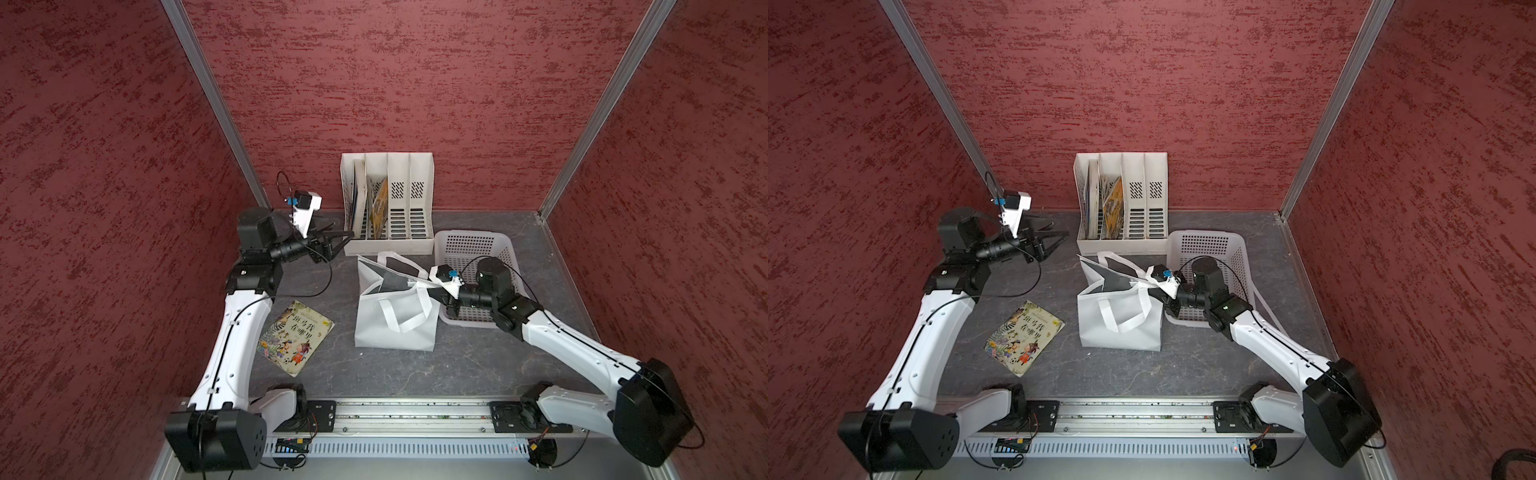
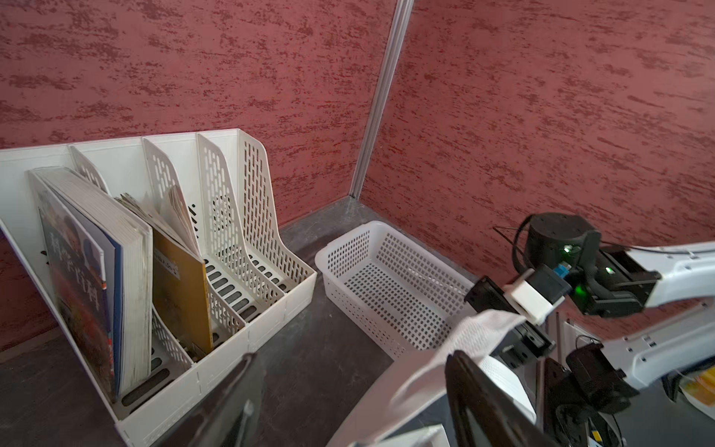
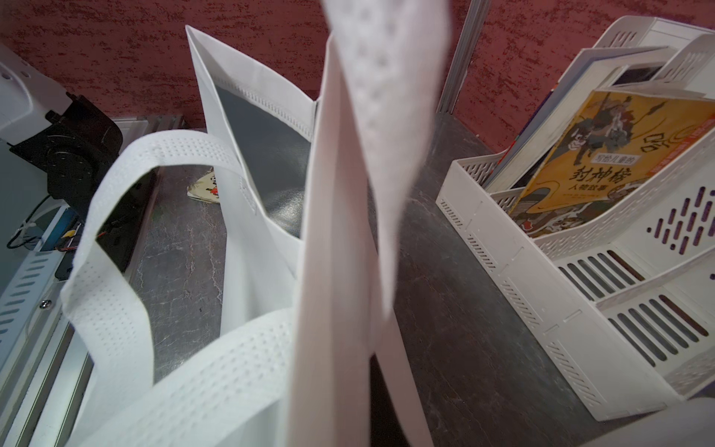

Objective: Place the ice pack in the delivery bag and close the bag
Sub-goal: Close the delivery bag at the center of the board.

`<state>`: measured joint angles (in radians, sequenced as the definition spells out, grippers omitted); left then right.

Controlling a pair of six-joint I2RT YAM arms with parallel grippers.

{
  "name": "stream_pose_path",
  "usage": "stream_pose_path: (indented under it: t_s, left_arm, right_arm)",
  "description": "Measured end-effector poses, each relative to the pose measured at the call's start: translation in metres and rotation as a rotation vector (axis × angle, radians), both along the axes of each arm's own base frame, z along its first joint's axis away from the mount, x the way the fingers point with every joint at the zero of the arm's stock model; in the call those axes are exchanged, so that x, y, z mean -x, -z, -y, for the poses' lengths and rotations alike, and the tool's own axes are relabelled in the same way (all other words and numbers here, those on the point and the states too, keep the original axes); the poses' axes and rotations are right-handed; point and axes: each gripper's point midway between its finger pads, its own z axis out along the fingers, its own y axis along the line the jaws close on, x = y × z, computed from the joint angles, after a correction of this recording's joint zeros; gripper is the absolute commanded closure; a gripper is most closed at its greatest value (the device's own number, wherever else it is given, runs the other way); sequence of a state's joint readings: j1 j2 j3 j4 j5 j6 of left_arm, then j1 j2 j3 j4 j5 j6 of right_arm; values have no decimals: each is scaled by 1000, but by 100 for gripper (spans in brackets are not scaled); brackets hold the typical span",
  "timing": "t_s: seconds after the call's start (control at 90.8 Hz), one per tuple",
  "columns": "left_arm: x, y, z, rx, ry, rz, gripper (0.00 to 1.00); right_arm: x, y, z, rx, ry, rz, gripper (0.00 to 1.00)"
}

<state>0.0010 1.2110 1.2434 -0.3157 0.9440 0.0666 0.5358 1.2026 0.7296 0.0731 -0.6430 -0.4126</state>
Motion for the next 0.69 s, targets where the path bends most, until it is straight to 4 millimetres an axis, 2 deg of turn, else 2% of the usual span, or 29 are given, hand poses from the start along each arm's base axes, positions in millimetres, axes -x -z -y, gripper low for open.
stream_pose_path:
  t_s: [0.055, 0.143, 0.309, 0.386, 0.474, 0.694]
  left_arm:
    - [-14, 12, 13, -52, 7, -43, 22]
    - [-30, 48, 34, -138, 49, -147, 23]
    - [-39, 115, 48, -268, 121, -325, 23]
    - [-40, 127, 51, -297, 154, -368, 23]
    - [-38, 130, 57, -316, 207, -383, 22]
    - [4, 139, 79, -330, 353, -439, 22]
  right_arm:
    - [0, 0, 0, -1, 0, 1, 100]
    - [0, 0, 0, -1, 1, 3, 100]
    - [0, 0, 0, -1, 0, 3, 100]
    - [0, 0, 0, -1, 0, 3, 100]
    - [0, 0, 0, 1, 0, 5, 100]
    - [-5, 1, 2, 10, 26, 11, 100]
